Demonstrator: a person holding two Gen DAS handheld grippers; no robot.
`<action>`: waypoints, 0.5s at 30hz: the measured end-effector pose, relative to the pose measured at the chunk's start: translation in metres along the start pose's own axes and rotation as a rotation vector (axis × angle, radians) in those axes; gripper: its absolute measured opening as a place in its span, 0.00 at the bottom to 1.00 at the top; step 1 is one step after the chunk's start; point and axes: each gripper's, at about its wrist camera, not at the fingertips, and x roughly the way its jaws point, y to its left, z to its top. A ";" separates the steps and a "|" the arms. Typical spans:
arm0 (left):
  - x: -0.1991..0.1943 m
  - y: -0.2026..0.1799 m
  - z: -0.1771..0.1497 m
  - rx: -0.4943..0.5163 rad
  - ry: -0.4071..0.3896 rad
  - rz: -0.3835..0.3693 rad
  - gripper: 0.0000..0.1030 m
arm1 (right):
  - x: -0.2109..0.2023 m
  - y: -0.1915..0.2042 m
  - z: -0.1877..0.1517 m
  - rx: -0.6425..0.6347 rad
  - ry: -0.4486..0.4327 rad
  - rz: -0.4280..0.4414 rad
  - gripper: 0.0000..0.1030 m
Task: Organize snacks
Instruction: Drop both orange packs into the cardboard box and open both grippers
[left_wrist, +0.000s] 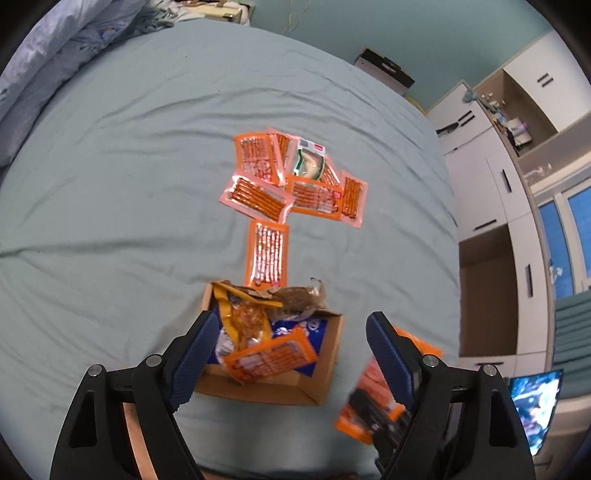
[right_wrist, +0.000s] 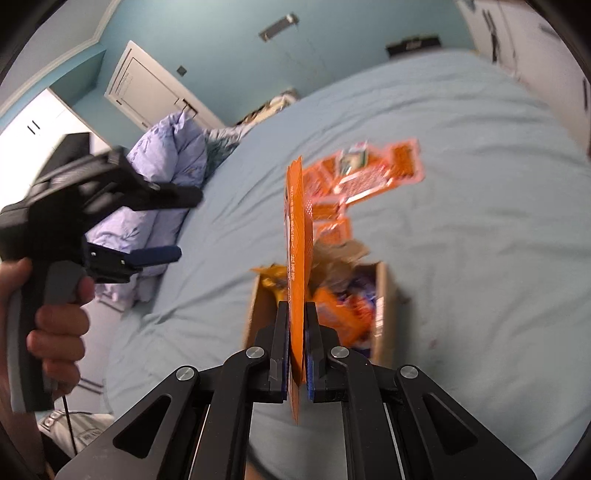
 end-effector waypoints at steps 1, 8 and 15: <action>0.004 0.002 -0.001 0.016 0.002 0.011 0.81 | 0.009 -0.001 0.003 0.007 0.024 0.018 0.04; 0.029 0.020 -0.002 0.070 -0.035 0.217 0.81 | 0.057 -0.007 0.017 0.006 0.153 -0.067 0.61; 0.024 0.008 0.016 0.041 -0.072 0.222 0.81 | 0.010 -0.045 0.023 0.040 0.018 -0.132 0.75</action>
